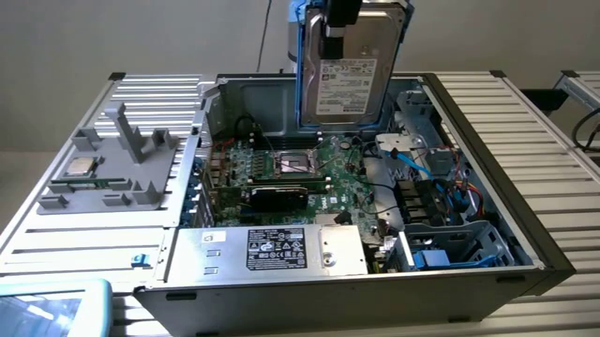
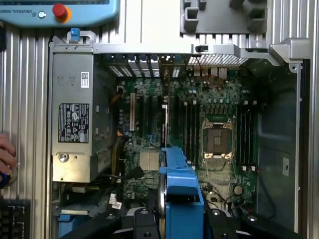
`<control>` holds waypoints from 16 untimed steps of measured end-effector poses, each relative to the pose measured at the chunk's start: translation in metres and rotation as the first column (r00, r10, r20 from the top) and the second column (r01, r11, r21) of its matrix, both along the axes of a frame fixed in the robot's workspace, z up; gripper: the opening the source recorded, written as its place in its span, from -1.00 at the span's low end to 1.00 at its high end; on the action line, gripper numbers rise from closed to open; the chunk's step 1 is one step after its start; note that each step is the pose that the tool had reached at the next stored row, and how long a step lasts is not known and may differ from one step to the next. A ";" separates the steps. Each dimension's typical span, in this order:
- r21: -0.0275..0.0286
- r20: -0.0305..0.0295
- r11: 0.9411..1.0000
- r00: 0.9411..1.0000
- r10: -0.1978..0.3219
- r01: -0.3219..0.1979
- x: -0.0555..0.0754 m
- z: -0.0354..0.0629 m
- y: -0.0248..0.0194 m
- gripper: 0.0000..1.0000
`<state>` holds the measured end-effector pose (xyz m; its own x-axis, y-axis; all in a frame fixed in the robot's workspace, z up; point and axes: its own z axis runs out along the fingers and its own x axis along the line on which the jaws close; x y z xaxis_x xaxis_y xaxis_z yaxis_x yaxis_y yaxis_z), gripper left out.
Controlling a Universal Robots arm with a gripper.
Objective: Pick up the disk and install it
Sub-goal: 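Pick up the disk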
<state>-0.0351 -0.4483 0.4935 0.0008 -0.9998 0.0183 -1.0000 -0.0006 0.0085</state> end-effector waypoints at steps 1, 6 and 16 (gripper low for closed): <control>0.000 0.000 1.000 1.000 0.000 0.000 0.003 0.0000 -0.0028 -0.25; 0.000 0.000 1.000 1.000 0.000 0.000 0.018 0.0000 -0.0169 -0.25; 0.000 0.000 1.000 1.000 0.000 0.000 0.043 0.0033 -0.0462 -0.25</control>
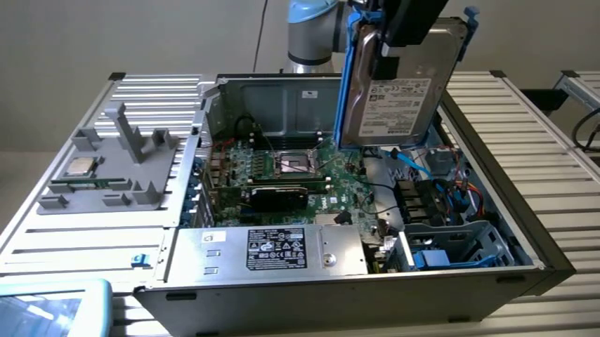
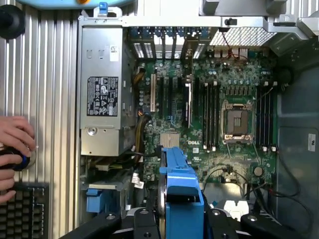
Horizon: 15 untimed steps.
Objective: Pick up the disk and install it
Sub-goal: 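Pick up the disk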
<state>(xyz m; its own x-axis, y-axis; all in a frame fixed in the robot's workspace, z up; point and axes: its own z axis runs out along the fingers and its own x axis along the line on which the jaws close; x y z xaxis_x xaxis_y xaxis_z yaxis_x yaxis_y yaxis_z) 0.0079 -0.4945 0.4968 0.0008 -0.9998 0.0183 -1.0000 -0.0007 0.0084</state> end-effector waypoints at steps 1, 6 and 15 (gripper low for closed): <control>0.000 0.000 1.000 1.000 0.000 0.000 0.002 0.0006 -0.0027 -0.25; 0.000 0.000 1.000 1.000 0.000 0.000 0.015 0.0027 -0.0148 -0.25; 0.000 0.000 1.000 1.000 0.000 0.000 0.040 0.0090 -0.0331 -0.25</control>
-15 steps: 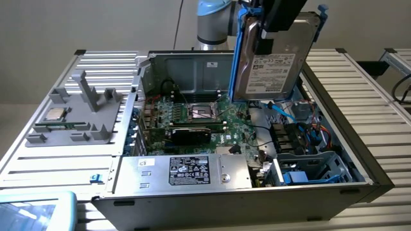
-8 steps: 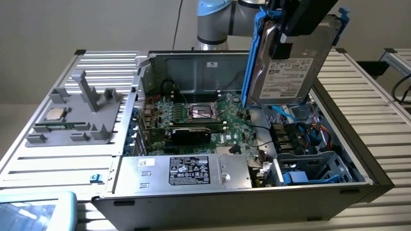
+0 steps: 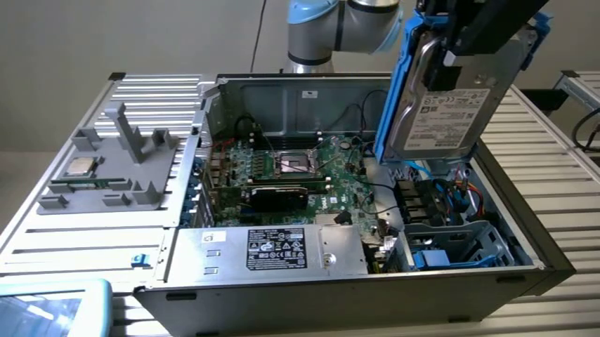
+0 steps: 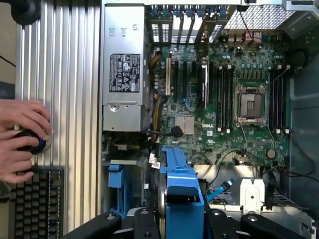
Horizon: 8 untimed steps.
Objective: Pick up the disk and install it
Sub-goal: 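Pick up the disk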
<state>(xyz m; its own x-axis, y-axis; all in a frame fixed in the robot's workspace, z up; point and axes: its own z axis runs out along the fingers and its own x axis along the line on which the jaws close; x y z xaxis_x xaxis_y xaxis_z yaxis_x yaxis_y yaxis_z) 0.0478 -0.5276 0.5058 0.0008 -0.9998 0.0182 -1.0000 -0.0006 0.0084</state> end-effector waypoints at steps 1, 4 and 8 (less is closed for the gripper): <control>0.000 0.000 1.000 1.000 0.000 0.000 0.002 0.0009 -0.0025 -0.25; 0.000 0.000 1.000 1.000 0.000 0.000 0.009 0.0023 -0.0106 -0.25; 0.000 0.000 1.000 1.000 0.000 0.000 0.015 0.0025 -0.0215 -0.25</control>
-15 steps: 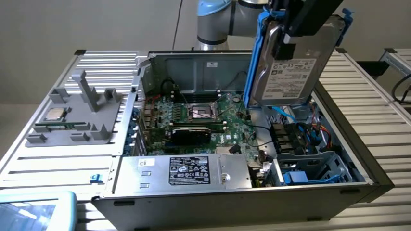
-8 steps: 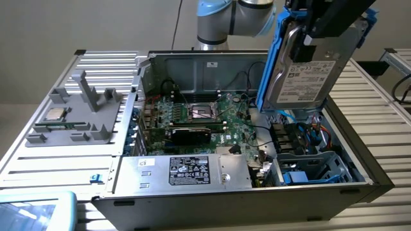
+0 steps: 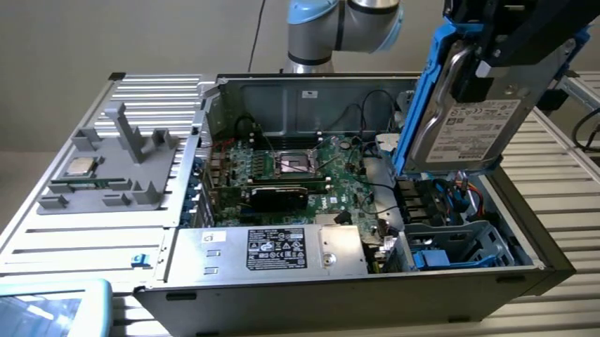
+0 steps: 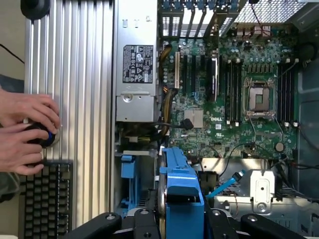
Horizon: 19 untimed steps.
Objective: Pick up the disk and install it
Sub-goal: 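Pick up the disk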
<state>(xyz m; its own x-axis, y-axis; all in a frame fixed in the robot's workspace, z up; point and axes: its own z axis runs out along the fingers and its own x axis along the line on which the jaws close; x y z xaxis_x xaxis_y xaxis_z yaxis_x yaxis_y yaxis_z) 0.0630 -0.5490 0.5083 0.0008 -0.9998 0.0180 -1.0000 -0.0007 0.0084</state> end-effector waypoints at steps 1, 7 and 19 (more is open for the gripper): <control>0.000 0.000 1.000 1.000 0.000 0.000 0.001 0.0000 -0.0029 -0.25; 0.000 0.000 1.000 1.000 0.000 0.000 0.010 0.0001 -0.0196 -0.25; 0.001 0.000 1.000 1.000 -0.003 0.003 0.021 -0.0003 -0.0439 -0.25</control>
